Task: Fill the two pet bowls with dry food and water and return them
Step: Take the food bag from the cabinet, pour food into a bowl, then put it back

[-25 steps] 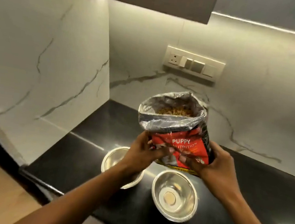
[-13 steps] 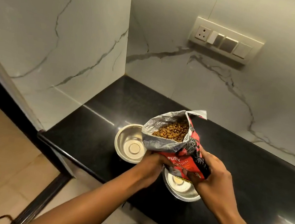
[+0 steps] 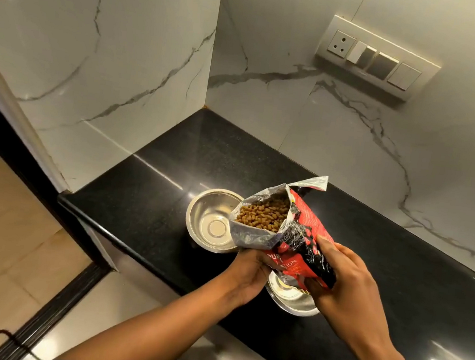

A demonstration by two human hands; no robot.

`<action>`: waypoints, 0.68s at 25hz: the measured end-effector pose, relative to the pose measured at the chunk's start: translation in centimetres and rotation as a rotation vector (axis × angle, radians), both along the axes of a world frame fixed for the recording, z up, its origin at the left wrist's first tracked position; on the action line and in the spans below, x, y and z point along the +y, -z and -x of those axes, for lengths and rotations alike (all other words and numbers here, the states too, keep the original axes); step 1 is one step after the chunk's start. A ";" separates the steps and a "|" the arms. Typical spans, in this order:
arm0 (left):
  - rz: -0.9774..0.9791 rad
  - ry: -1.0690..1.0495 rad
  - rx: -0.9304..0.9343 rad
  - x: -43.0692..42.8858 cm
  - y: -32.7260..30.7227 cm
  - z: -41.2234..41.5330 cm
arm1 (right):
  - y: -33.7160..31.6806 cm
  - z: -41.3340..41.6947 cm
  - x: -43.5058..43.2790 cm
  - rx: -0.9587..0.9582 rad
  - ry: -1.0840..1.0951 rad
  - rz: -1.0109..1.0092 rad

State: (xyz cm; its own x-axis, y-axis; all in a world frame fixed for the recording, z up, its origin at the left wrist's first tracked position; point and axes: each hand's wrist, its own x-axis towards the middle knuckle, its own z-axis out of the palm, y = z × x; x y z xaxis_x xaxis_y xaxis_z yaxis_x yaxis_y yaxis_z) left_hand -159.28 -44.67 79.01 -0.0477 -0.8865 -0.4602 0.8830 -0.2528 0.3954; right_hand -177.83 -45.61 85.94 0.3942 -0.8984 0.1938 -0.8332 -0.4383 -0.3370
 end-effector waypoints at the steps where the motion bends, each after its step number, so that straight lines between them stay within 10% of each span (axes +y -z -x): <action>1: 0.004 -0.001 0.016 0.1 0.1 0.1 | -0.2 0.0 0.0 0.022 -0.010 0.003; 17: -0.038 0.015 0.044 0.2 1.5 0.0 | -2.0 -1.4 -0.7 0.125 -0.062 -0.030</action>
State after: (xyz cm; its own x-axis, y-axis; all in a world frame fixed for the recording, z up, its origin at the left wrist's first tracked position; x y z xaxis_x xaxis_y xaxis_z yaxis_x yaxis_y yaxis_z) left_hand -159.28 -44.48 77.47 -0.0820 -0.8675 -0.4906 0.8952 -0.2804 0.3463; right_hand -176.41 -46.32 87.90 0.4685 -0.8762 0.1130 -0.8411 -0.4815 -0.2464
